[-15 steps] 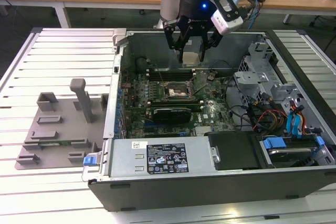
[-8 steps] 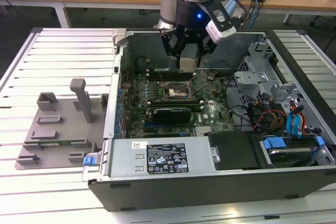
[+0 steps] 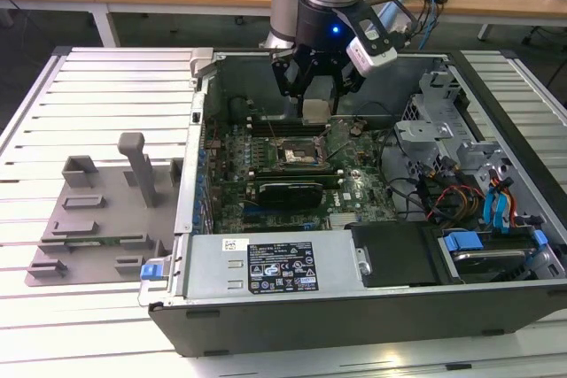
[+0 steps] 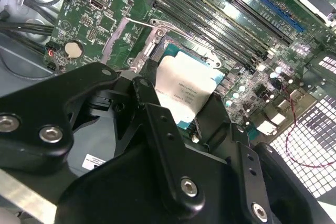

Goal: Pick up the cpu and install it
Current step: 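Pick up the cpu and move it towards the insertion slot, then place the cpu into insertion slot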

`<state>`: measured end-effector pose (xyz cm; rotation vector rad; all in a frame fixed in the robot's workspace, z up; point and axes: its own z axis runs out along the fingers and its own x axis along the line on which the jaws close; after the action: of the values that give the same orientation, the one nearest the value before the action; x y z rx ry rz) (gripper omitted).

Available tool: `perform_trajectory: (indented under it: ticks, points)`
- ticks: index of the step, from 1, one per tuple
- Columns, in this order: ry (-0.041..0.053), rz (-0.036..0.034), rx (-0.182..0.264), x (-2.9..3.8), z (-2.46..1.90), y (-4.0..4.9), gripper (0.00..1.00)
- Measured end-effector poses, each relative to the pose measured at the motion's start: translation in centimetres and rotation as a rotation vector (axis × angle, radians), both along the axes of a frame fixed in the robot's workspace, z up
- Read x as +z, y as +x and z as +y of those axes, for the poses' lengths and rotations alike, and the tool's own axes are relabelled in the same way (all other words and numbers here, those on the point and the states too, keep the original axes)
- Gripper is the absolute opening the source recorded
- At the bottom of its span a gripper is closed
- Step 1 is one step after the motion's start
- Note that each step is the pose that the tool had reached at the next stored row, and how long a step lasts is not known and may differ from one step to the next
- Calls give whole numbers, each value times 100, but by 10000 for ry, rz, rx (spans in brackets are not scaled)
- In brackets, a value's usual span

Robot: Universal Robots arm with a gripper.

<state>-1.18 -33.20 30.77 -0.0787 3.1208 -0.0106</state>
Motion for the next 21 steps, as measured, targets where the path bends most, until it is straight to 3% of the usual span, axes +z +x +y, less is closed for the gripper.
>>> perform_trajectory:
  ticks: [4, 8, 21]
  points:
    - [0, 0, -11, 0, 0, 0, 55]
    - [-68, 0, -329, -1, 0, 0, 55]
    - [-139, 8, -2459, -4, 0, 0, 55]
